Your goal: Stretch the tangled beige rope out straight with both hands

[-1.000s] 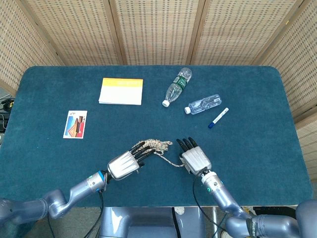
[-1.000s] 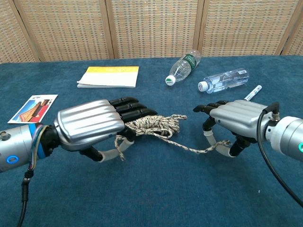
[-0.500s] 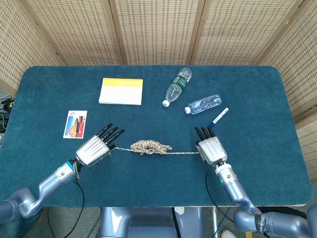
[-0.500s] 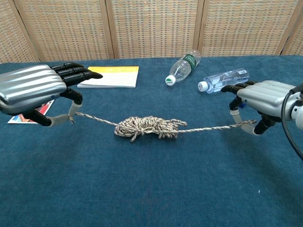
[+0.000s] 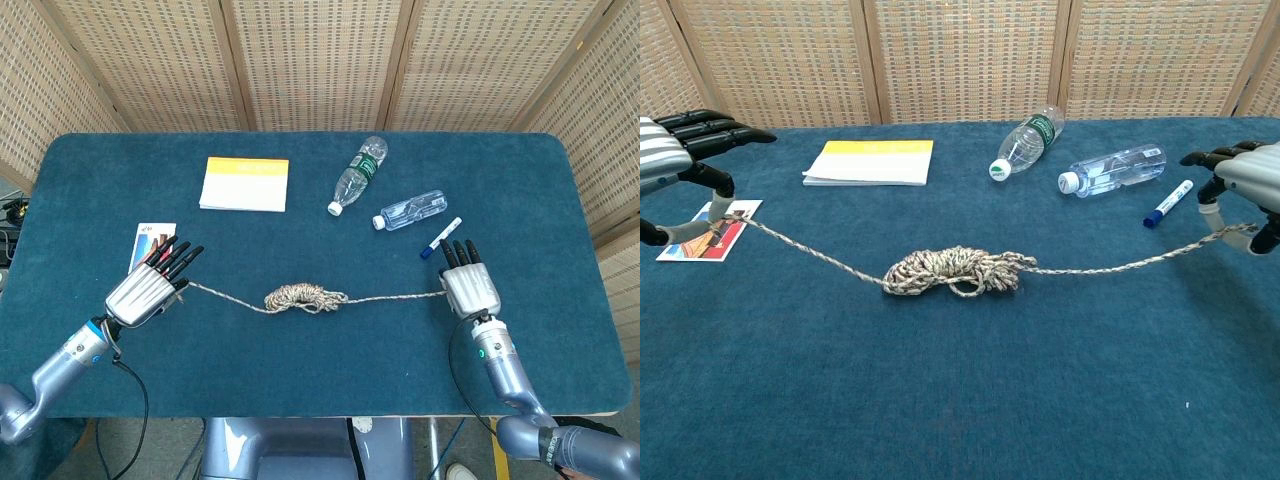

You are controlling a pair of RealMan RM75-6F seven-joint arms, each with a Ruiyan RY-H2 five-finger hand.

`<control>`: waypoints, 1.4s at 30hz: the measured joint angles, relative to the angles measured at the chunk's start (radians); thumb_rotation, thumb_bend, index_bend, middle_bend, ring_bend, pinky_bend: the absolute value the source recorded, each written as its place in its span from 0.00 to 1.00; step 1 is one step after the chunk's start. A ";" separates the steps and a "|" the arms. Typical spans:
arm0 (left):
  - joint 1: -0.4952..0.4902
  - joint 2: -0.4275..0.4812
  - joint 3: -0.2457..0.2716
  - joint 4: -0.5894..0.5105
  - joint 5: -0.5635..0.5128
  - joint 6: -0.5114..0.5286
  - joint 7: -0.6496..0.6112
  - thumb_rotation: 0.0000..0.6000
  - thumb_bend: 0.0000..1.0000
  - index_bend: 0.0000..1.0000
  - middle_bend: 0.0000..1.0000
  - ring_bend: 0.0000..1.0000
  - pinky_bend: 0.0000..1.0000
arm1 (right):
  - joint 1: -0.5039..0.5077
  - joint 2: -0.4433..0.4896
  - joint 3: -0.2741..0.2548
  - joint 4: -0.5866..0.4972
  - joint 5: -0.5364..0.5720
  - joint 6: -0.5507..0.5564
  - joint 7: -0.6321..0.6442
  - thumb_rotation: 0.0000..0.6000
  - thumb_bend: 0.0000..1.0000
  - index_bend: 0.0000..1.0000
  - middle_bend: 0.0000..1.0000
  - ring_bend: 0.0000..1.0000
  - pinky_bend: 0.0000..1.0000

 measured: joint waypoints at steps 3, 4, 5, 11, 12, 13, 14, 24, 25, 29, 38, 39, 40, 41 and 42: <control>0.017 0.007 0.004 0.029 0.002 0.015 -0.020 1.00 0.54 0.76 0.00 0.00 0.00 | -0.013 0.015 -0.001 0.011 0.000 -0.003 0.020 1.00 0.49 0.66 0.00 0.00 0.00; 0.023 0.008 0.005 0.038 0.002 0.019 -0.028 1.00 0.54 0.76 0.00 0.00 0.00 | -0.016 0.018 -0.001 0.014 0.000 -0.004 0.027 1.00 0.49 0.66 0.00 0.00 0.00; 0.028 0.008 0.005 0.045 0.002 0.022 -0.034 1.00 0.54 0.76 0.00 0.00 0.00 | -0.021 0.020 -0.001 0.019 0.000 -0.006 0.036 1.00 0.49 0.66 0.00 0.00 0.00; 0.046 -0.003 0.004 0.081 0.001 0.034 -0.062 1.00 0.54 0.76 0.00 0.00 0.00 | -0.036 0.024 0.001 0.036 -0.010 -0.010 0.055 1.00 0.49 0.66 0.00 0.00 0.00; 0.048 -0.005 0.004 0.086 0.001 0.035 -0.065 1.00 0.54 0.76 0.00 0.00 0.00 | -0.037 0.023 0.001 0.037 -0.011 -0.010 0.053 1.00 0.49 0.66 0.00 0.00 0.00; 0.051 -0.008 0.003 0.092 0.001 0.036 -0.070 1.00 0.54 0.76 0.00 0.00 0.00 | -0.038 0.023 0.001 0.038 -0.011 -0.010 0.051 1.00 0.49 0.66 0.00 0.00 0.00; 0.053 -0.011 0.003 0.096 0.001 0.037 -0.073 1.00 0.54 0.76 0.00 0.00 0.00 | -0.040 0.023 0.001 0.039 -0.011 -0.010 0.049 1.00 0.49 0.66 0.00 0.00 0.00; 0.073 -0.016 0.002 0.093 -0.018 0.022 -0.116 1.00 0.04 0.00 0.00 0.00 0.00 | -0.052 0.038 0.004 0.006 -0.003 -0.022 0.058 1.00 0.11 0.06 0.00 0.00 0.00; 0.078 -0.010 -0.004 0.077 -0.028 0.027 -0.125 1.00 0.01 0.00 0.00 0.00 0.00 | -0.054 0.043 0.005 -0.005 -0.007 -0.019 0.065 1.00 0.09 0.05 0.00 0.00 0.00; 0.101 0.027 -0.023 -0.006 -0.062 0.048 -0.151 1.00 0.00 0.00 0.00 0.00 0.00 | -0.071 0.085 0.012 -0.088 -0.043 0.011 0.116 1.00 0.05 0.03 0.00 0.00 0.00; 0.212 0.170 -0.062 -0.239 -0.176 0.127 -0.231 1.00 0.00 0.00 0.00 0.00 0.00 | -0.148 0.205 0.012 -0.212 -0.225 0.170 0.266 1.00 0.00 0.02 0.00 0.00 0.00; 0.229 0.186 -0.062 -0.261 -0.186 0.136 -0.234 1.00 0.00 0.00 0.00 0.00 0.00 | -0.160 0.213 0.009 -0.214 -0.246 0.192 0.282 1.00 0.00 0.02 0.00 0.00 0.00; 0.251 0.205 -0.061 -0.290 -0.199 0.146 -0.235 1.00 0.00 0.00 0.00 0.00 0.00 | -0.172 0.218 0.006 -0.215 -0.267 0.215 0.299 1.00 0.00 0.02 0.00 0.00 0.00; 0.267 0.219 -0.059 -0.312 -0.207 0.153 -0.234 1.00 0.00 0.00 0.00 0.00 0.00 | -0.190 0.223 0.000 -0.214 -0.297 0.247 0.319 1.00 0.00 0.02 0.00 0.00 0.00; 0.285 0.232 -0.055 -0.333 -0.214 0.158 -0.232 1.00 0.00 0.00 0.00 0.00 0.00 | -0.204 0.226 -0.006 -0.211 -0.318 0.274 0.328 1.00 0.00 0.02 0.00 0.00 0.00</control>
